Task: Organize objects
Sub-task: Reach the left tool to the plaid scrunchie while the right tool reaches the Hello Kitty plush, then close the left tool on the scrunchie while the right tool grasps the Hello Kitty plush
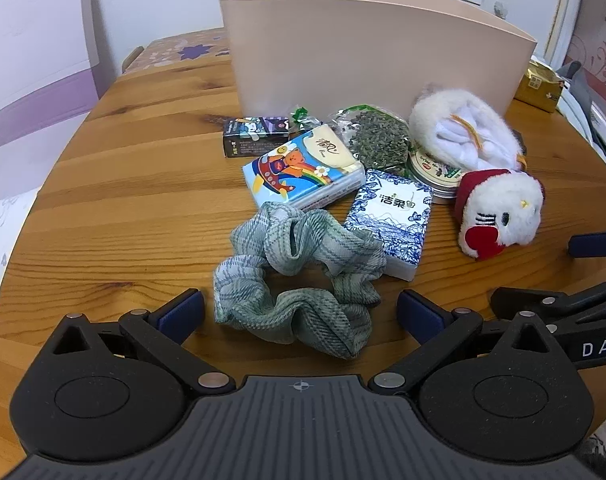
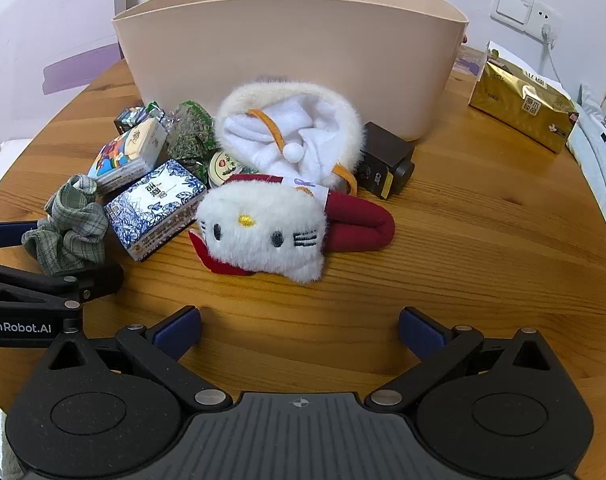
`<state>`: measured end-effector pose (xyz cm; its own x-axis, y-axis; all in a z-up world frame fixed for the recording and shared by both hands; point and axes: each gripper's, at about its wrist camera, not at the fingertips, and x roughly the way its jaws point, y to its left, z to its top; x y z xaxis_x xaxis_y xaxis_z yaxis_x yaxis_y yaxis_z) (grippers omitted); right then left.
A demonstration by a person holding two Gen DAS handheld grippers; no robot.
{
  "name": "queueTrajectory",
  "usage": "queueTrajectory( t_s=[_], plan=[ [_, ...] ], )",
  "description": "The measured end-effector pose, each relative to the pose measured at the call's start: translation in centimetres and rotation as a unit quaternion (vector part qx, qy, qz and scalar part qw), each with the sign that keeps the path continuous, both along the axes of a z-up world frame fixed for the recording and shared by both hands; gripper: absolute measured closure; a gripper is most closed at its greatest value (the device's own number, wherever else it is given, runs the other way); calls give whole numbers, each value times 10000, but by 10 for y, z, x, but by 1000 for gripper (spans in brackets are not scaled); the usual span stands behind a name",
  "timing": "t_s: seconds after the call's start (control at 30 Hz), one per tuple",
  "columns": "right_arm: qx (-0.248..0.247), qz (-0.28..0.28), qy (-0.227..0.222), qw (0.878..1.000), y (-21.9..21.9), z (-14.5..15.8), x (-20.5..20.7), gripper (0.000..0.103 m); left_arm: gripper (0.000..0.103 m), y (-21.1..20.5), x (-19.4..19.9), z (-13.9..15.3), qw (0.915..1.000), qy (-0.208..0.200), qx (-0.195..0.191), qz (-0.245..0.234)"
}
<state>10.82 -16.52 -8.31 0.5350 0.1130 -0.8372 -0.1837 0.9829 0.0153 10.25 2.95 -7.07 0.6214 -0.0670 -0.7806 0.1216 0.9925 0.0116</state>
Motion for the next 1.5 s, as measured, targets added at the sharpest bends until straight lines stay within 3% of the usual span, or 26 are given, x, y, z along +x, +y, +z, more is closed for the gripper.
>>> queueTrajectory(
  t_s=[0.17,0.27,0.37,0.6,0.8,0.87,1.0,1.07,1.17,1.3,1.5],
  plan=[
    [180,0,-152,9997,-2,1,0,0,0,-1,-2,0,10000,-18,3,-21],
    [236,-114,-300,9992,-5,4,1,11,0,-2,-3,-1,10000,-26,18,-23],
    [402,-194,-311,9985,-9,6,3,15,0,-3,-4,0,9999,-9,14,-100],
    [595,-129,-531,9967,-5,20,2,15,7,3,-3,5,9999,-70,-95,-17],
    [605,-164,-521,9967,2,20,13,19,24,2,2,10,9998,-161,53,-70],
    [588,-189,-464,9970,5,19,13,27,34,2,4,11,9999,-108,6,-76],
    [661,-205,-381,9969,7,14,15,32,44,3,5,11,9999,-45,-80,-82],
    [816,-247,-332,9958,4,11,17,40,50,2,4,11,9999,-52,-47,-132],
    [915,-272,-375,9947,1,11,15,43,60,3,2,13,9998,-52,-115,-142],
    [998,-244,-482,9935,-4,16,10,45,65,9,-3,16,9994,-64,-335,-82],
    [1070,-211,-585,9923,-12,24,4,46,67,14,-12,24,9992,-206,-346,-13]
  ],
)
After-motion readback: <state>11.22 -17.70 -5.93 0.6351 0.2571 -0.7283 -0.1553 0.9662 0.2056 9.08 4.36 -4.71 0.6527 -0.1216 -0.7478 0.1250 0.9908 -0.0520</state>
